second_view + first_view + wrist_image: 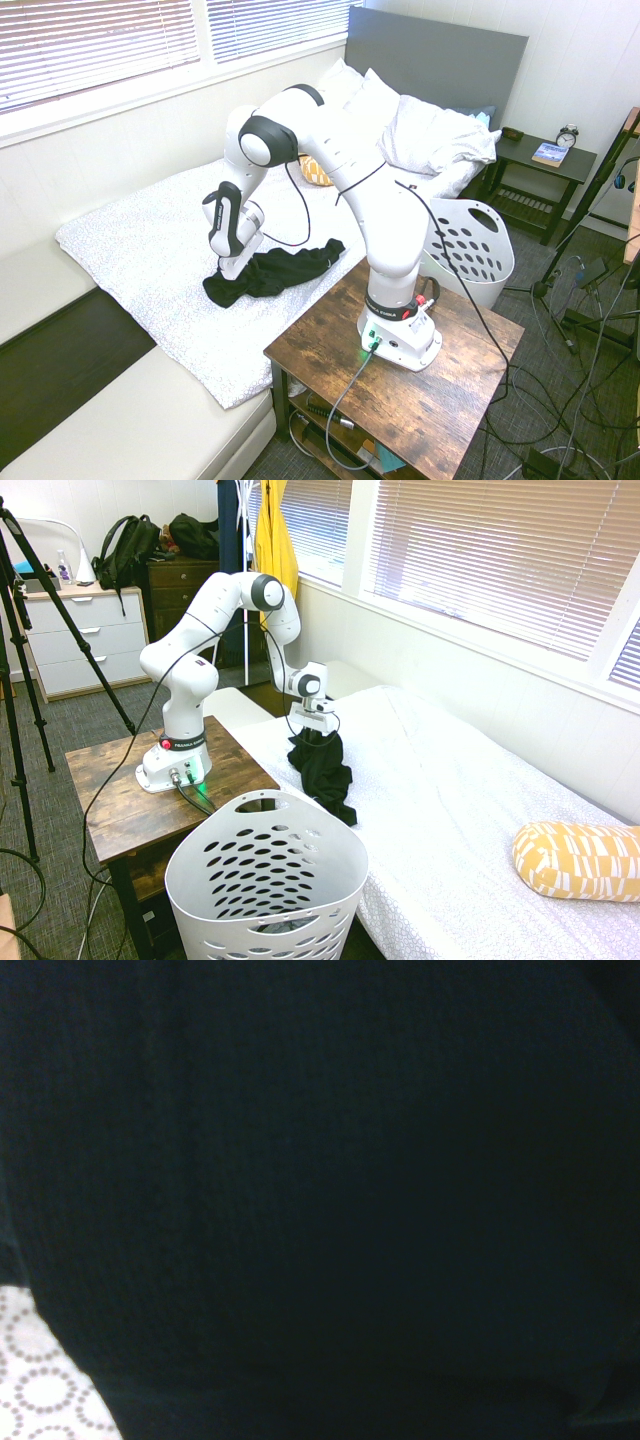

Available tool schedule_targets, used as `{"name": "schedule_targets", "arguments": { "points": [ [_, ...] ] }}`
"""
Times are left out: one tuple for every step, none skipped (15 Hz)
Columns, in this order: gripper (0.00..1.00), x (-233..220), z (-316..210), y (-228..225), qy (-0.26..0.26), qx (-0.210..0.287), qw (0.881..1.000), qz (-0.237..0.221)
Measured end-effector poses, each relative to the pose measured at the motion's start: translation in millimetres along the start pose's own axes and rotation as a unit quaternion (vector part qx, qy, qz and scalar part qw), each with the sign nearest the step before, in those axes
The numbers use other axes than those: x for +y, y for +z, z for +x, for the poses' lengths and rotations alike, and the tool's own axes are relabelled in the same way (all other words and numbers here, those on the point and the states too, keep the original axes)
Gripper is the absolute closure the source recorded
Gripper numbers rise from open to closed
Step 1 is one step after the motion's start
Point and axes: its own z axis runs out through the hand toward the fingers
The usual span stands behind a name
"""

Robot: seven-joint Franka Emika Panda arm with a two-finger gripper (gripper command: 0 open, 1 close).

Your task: Put my clothes in the laundry bag

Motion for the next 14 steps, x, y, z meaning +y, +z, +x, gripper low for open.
{"name": "schedule_targets", "arguments": {
  "points": [
    [1.0,8.9,9.1,-14.2,0.012,-0.011,1.0,0.007],
    [1.0,20.7,18.1,-32.3,0.023,-0.029,0.999,0.007],
    [1.0,32.9,25.0,-51.4,0.033,-0.049,0.998,0.003],
    [1.0,44.8,30.2,-70.4,0.042,-0.069,0.997,0.0],
    [1.0,56.9,35.0,-90.1,0.048,-0.087,0.995,0.0],
    [1.0,68.8,40.5,-109.2,0.053,-0.096,0.994,0.002],
    [1.0,81.4,45.9,-128.0,0.058,-0.099,0.993,0.001],
    [1.0,95.6,52.2,-148.8,0.06,-0.095,0.994,-0.006],
    [1.0,109.9,57.4,-170.9,0.06,-0.087,0.994,-0.016],
    [1.0,125.6,62.3,-194.6,0.059,-0.075,0.995,-0.03],
    [1.0,143.0,67.4,-221.0,0.059,-0.061,0.995,-0.045],
    [1.0,163.6,72.2,-251.8,0.065,-0.047,0.995,-0.057],
    [1.0,185.1,75.4,-282.9,0.072,-0.035,0.995,-0.066],
    [1.0,206.3,76.7,-311.2,0.075,-0.025,0.994,-0.073]
  ]
}}
